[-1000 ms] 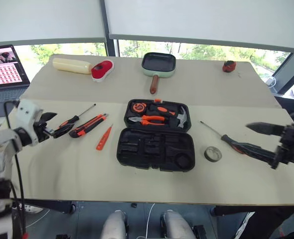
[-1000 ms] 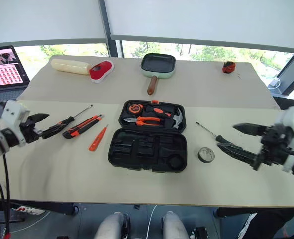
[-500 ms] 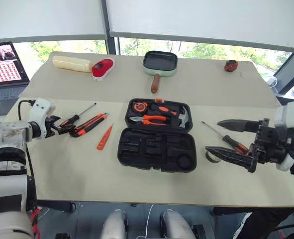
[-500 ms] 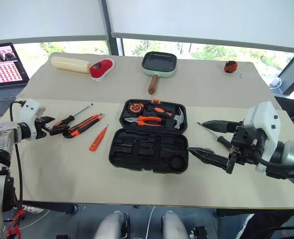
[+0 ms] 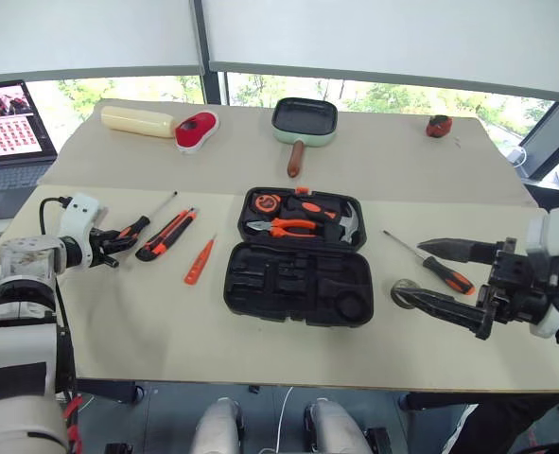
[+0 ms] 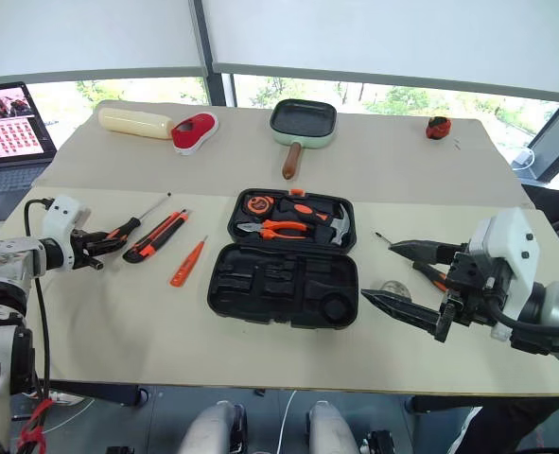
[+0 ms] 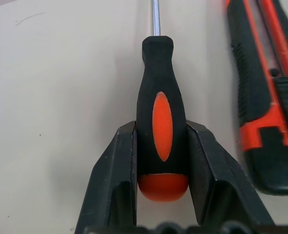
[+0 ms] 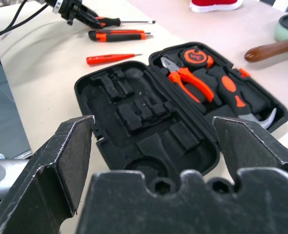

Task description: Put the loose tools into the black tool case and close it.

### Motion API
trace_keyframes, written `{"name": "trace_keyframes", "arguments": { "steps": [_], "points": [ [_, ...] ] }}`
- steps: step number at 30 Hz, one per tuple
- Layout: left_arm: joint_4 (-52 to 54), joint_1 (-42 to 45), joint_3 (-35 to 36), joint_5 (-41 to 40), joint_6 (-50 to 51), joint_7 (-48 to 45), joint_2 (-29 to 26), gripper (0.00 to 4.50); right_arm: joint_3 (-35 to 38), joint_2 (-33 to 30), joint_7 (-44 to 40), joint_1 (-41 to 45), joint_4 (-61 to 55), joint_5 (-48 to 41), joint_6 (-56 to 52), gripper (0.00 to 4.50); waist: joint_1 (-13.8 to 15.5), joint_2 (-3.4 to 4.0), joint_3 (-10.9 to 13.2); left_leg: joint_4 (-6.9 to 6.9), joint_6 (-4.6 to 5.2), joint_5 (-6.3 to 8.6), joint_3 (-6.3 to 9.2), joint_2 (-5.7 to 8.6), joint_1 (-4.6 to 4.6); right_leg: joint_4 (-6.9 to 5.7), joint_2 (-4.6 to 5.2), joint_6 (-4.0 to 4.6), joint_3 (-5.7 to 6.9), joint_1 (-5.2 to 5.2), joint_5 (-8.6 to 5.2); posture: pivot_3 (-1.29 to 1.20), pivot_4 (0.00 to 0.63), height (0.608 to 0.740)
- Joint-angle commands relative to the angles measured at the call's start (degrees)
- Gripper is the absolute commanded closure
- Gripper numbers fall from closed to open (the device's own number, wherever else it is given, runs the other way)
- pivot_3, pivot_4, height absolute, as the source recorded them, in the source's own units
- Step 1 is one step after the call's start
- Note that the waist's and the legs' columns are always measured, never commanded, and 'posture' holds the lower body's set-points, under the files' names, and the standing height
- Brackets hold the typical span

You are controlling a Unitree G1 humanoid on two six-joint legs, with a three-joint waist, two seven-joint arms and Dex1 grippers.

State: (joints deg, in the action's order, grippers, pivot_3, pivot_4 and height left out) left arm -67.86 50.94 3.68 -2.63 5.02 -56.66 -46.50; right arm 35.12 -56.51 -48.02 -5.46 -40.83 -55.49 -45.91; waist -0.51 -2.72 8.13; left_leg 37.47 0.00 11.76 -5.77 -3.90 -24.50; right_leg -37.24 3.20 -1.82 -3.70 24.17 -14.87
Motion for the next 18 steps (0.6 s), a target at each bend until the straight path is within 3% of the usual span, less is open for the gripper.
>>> {"name": "trace_keyframes", "arguments": {
  "steps": [1,3,6,9,18],
  "points": [
    [8.23,5.26,1.91,-3.99,-3.5,-7.33,1.13,3.62,3.27,0.57,-1.64,-2.35,-0.89,1.49,2.52,0.0,0.54,-0.01,0.0,0.2,0.02,0.01,0.17,-0.01,-0.2,0.0,0.0,-0.01,0.16,0.03,0.01,0.0,0.15,0.74],
    [12.21,5.9,1.22,-4.79,-3.65,-10.81,2.0,3.62,3.67,0.75,-2.41,-3.94,-0.8,2.49,3.25,0.0,1.2,-0.05,0.0,0.42,0.06,0.04,0.32,0.0,-0.42,0.01,0.02,-0.08,0.31,0.02,0.05,0.0,0.15,0.74],
    [27.65,4.35,-4.51,-6.14,-4.33,-20.53,5.35,3.62,4.47,2.31,-3.14,-6.96,0.18,4.26,4.46,0.0,1.56,-0.07,-0.02,0.46,0.09,0.05,0.37,0.08,-0.46,0.06,0.06,-0.14,0.31,-0.04,0.09,0.0,0.15,0.74],
    [36.47,2.31,-10.39,-4.88,-5.82,-25.07,9.14,3.62,4.25,3.89,-2.8,-8.87,1.58,6.77,5.85,0.0,1.67,-0.04,-0.03,0.53,0.1,0.06,0.42,0.14,-0.46,0.07,0.1,-0.17,0.35,-0.12,0.1,0.0,0.15,0.74],
    [26.36,4.12,-20.33,5.08,-22.21,-23.01,16.7,3.62,7.26,7.62,-0.59,-13.44,-0.36,8.45,6.9,0.0,0.51,-0.03,-0.03,0.56,0.11,0.05,0.63,0.14,-0.37,0.02,-0.04,-0.16,0.24,-0.14,0.11,0.0,0.15,0.74]
  ]
}}
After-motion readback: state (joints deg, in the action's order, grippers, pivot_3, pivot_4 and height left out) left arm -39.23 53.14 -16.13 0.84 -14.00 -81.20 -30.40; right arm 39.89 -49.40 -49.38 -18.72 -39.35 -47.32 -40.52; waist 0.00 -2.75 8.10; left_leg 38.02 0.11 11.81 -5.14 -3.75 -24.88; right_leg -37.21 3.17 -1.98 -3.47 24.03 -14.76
